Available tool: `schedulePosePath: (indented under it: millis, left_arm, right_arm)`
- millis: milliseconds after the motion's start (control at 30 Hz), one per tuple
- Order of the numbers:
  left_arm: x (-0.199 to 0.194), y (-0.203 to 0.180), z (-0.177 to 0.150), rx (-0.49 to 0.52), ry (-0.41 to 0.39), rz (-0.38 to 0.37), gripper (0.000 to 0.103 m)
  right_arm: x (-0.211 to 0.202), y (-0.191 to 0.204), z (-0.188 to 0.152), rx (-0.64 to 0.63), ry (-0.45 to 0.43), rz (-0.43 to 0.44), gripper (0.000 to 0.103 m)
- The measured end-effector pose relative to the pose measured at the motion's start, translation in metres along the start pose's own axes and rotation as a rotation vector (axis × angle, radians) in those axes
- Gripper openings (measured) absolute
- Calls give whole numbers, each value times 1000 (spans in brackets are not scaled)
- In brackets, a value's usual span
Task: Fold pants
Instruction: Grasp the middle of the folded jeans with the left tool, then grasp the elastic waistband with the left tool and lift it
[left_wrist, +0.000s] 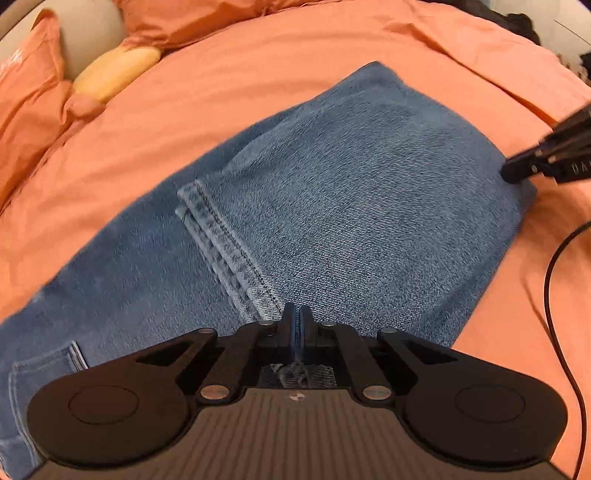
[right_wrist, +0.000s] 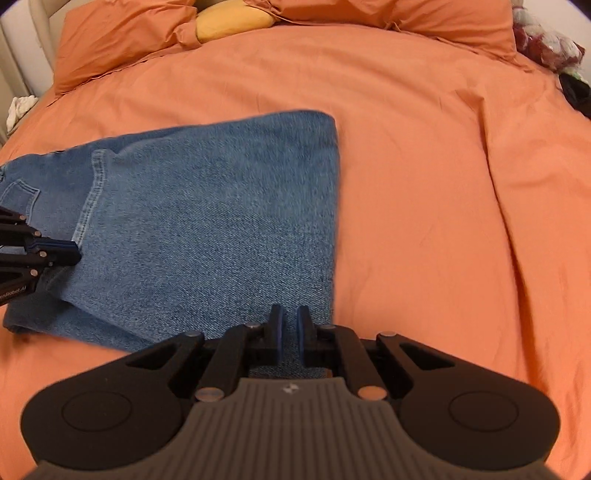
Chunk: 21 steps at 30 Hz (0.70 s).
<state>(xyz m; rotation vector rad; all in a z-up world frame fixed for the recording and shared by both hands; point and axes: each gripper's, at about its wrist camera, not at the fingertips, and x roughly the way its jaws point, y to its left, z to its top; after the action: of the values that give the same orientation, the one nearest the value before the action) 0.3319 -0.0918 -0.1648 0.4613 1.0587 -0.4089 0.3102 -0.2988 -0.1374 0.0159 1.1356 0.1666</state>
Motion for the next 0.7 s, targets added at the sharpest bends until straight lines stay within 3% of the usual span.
schedulePosePath:
  millis: [333,433,533,633,667,700]
  left_arm:
    - [-2,-3,7,-12,17,38,5]
    - [-25,4,-4,-8,-16,29,14]
    - [-54,24,-22,-45,-41,-2,16]
    - [-77,56,-46,-84,-50,15,17]
    - [-84,69,-56,-97,-50,27,21]
    - [-90,82,-65,-119,-52,38,31]
  right_arm:
    - [5,19,9,-98,17,-81,1]
    - [-4,35,13,-177,14,-133,4]
    - [-20,49,17,-247,-21,-84,5]
    - [-32,72,19,-360,-52,-51,5]
    - [-34,82,20,-406,-59,-47,6]
    - [-35,93,22,-446,-65,-39,7]
